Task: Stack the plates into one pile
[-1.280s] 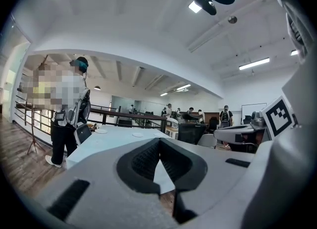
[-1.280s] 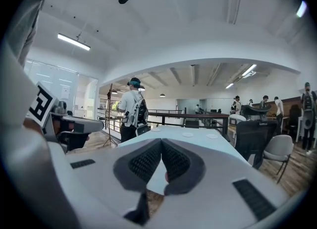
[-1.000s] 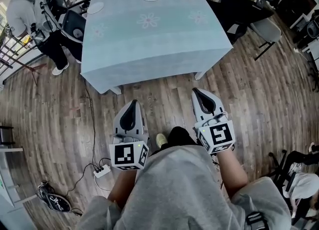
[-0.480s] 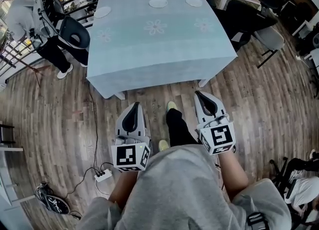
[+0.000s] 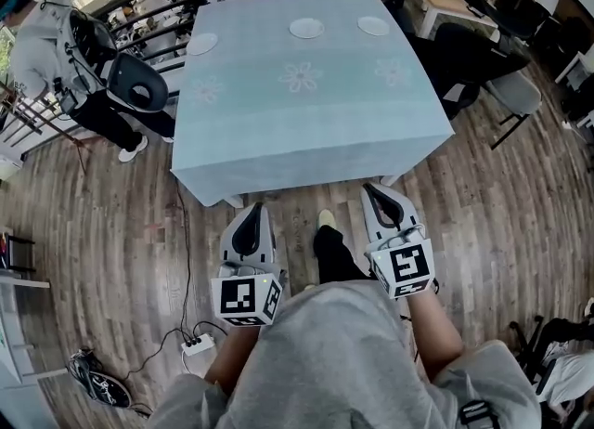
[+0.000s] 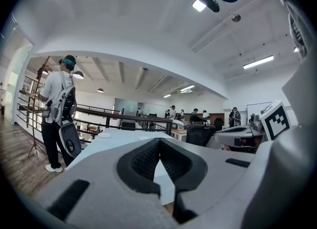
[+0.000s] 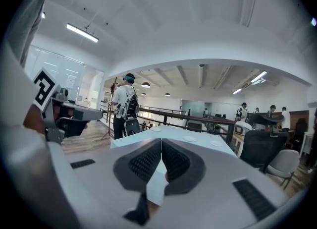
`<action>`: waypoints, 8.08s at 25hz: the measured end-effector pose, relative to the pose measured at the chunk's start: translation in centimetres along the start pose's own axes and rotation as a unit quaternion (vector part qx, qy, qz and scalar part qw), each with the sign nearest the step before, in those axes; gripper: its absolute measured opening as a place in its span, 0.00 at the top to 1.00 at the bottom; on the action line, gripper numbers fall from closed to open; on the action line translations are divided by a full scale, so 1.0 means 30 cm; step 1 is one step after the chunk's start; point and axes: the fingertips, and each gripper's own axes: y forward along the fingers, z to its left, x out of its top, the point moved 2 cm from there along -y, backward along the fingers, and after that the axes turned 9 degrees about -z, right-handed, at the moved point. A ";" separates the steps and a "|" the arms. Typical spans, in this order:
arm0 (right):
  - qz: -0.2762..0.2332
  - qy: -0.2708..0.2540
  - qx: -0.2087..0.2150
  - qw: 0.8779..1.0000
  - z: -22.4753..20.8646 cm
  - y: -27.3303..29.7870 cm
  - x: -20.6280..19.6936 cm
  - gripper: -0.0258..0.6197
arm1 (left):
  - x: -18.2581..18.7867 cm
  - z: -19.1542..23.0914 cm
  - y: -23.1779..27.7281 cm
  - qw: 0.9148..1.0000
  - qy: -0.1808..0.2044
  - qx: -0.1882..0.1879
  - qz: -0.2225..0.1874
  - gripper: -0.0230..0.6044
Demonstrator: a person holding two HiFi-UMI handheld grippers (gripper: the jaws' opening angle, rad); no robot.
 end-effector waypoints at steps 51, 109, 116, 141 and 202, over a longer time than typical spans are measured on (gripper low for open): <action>0.000 0.059 0.020 0.998 -0.677 0.864 -0.122 0.92 | -0.047 0.253 0.992 0.996 0.057 0.042 0.055 0.94; 0.109 0.070 0.100 0.986 -0.513 1.760 -0.362 0.92 | -0.330 1.327 1.708 0.966 0.191 0.078 0.153 0.83; 0.123 0.046 0.137 0.982 -0.407 1.892 -0.408 0.92 | -0.511 1.637 1.818 0.932 0.286 0.066 0.212 0.82; 0.171 0.071 0.135 0.973 -0.335 1.925 -0.531 0.92 | -0.794 1.954 1.985 0.806 0.434 -0.031 0.400 0.79; 0.159 0.079 -0.083 0.981 -0.798 1.359 -0.429 0.92 | -0.613 0.721 2.545 0.770 0.574 -0.217 0.177 0.92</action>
